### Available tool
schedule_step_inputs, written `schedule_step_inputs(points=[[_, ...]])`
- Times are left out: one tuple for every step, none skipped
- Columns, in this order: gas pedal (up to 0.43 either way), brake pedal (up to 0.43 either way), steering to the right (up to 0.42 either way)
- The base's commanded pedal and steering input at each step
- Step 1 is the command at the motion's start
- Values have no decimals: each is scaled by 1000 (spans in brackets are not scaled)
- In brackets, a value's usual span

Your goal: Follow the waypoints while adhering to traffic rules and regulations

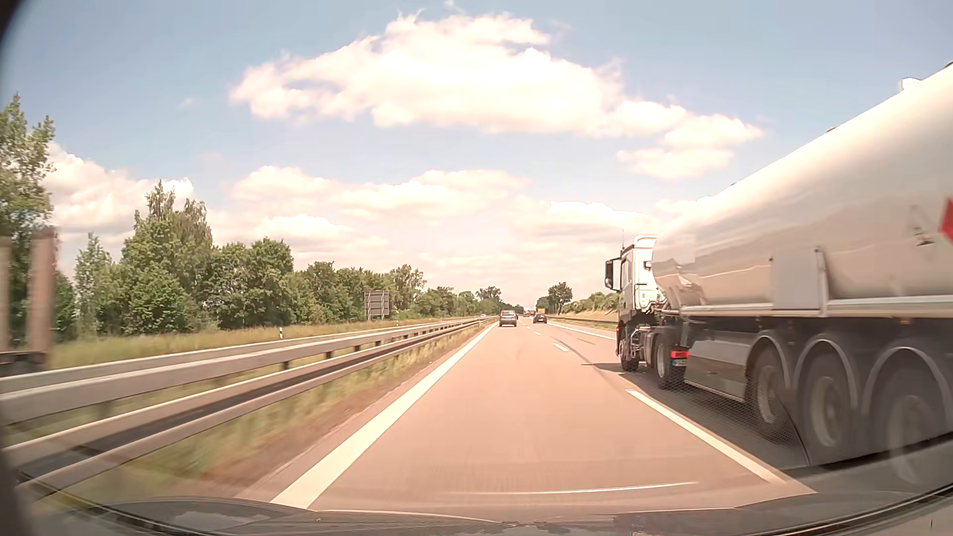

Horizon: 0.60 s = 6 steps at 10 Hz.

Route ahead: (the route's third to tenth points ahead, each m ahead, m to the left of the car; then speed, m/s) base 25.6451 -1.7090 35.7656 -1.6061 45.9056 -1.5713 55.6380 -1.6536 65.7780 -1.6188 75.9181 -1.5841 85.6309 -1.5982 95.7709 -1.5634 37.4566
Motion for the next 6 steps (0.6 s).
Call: schedule_step_inputs(points=[[398, 12, -1], [398, 12, -4], [398, 12, -5], [398, 12, -3], [398, 12, -1], [398, 12, 0]])
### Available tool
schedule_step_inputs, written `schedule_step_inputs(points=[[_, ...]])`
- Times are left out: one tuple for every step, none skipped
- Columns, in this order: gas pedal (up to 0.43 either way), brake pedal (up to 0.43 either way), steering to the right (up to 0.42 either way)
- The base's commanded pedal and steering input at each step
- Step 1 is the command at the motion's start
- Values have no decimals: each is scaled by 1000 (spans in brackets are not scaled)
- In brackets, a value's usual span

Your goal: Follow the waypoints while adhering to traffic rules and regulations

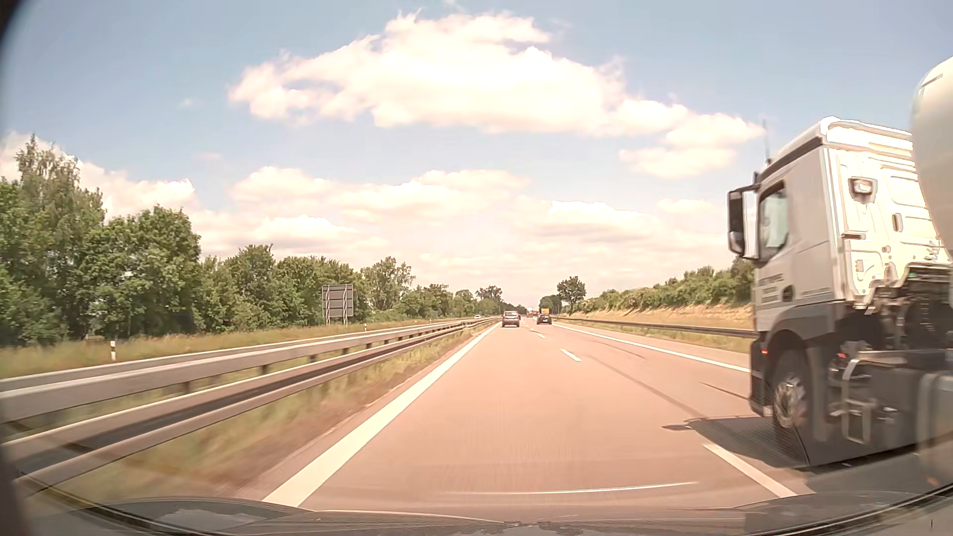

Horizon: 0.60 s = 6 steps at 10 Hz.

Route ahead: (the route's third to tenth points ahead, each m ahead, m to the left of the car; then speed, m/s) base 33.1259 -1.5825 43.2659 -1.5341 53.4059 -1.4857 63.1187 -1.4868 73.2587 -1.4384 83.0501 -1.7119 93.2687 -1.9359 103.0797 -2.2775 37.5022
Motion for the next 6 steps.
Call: schedule_step_inputs(points=[[398, 12, 0], [398, 6, 0], [398, 12, 0], [398, 12, 0], [441, 12, 0], [461, 12, 0]])
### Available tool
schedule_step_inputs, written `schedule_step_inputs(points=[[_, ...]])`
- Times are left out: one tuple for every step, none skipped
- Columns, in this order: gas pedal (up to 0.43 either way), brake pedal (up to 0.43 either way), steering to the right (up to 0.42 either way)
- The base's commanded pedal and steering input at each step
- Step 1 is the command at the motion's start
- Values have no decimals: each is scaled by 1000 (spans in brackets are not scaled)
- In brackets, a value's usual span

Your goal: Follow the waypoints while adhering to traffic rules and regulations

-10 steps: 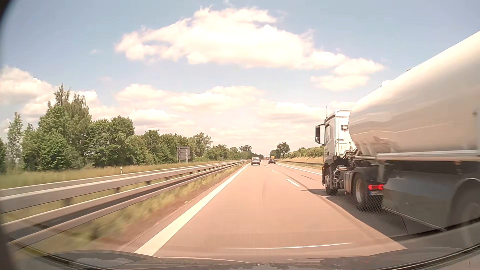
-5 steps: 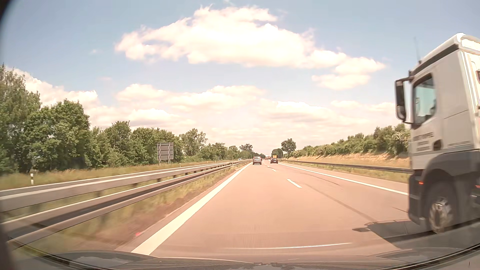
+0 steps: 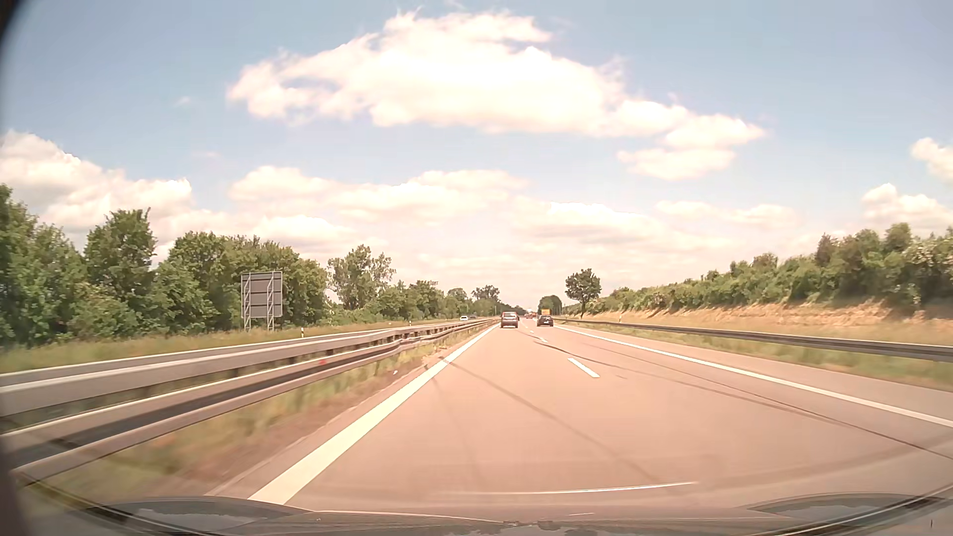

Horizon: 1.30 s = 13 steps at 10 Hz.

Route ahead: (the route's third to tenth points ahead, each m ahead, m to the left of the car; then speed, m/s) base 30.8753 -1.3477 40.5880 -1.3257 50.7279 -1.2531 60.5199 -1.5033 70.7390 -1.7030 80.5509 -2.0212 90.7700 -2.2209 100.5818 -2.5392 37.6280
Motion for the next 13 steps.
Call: schedule_step_inputs(points=[[469, 12, 0], [469, 12, 0], [480, 12, 0], [512, 12, 0], [512, 12, -2], [512, 12, -2], [512, 12, -2], [512, 12, -2], [512, 12, -2], [512, 12, -2], [512, 12, -2], [512, 12, -2], [512, 12, -2]])
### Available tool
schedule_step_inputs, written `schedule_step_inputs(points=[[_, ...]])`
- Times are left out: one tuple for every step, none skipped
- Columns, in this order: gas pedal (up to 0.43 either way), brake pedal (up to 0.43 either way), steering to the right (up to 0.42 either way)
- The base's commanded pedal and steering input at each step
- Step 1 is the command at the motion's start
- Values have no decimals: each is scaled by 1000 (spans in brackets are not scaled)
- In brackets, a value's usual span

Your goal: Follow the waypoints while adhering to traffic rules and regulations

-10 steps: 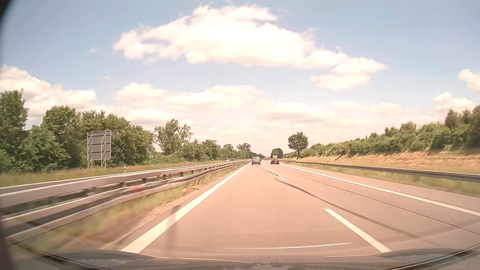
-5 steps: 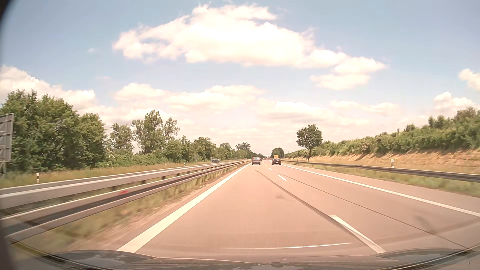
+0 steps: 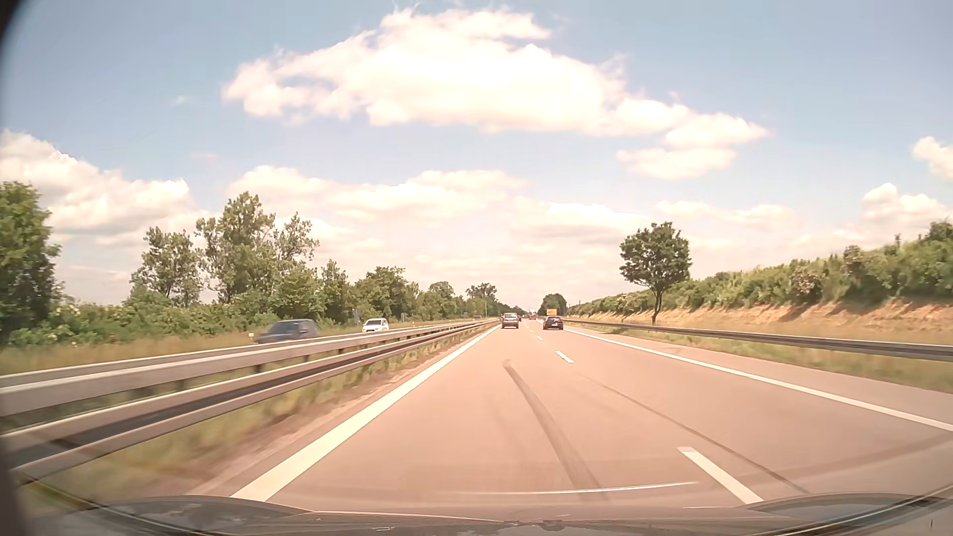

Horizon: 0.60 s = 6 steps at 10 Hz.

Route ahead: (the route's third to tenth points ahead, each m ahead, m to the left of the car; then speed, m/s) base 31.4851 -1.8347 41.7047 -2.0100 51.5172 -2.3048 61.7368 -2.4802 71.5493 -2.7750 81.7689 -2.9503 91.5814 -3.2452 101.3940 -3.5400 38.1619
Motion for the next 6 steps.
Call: schedule_step_inputs(points=[[512, 12, 0], [512, 12, 1], [512, 12, 1], [512, 12, 1], [512, 12, 1], [512, 12, 0]])
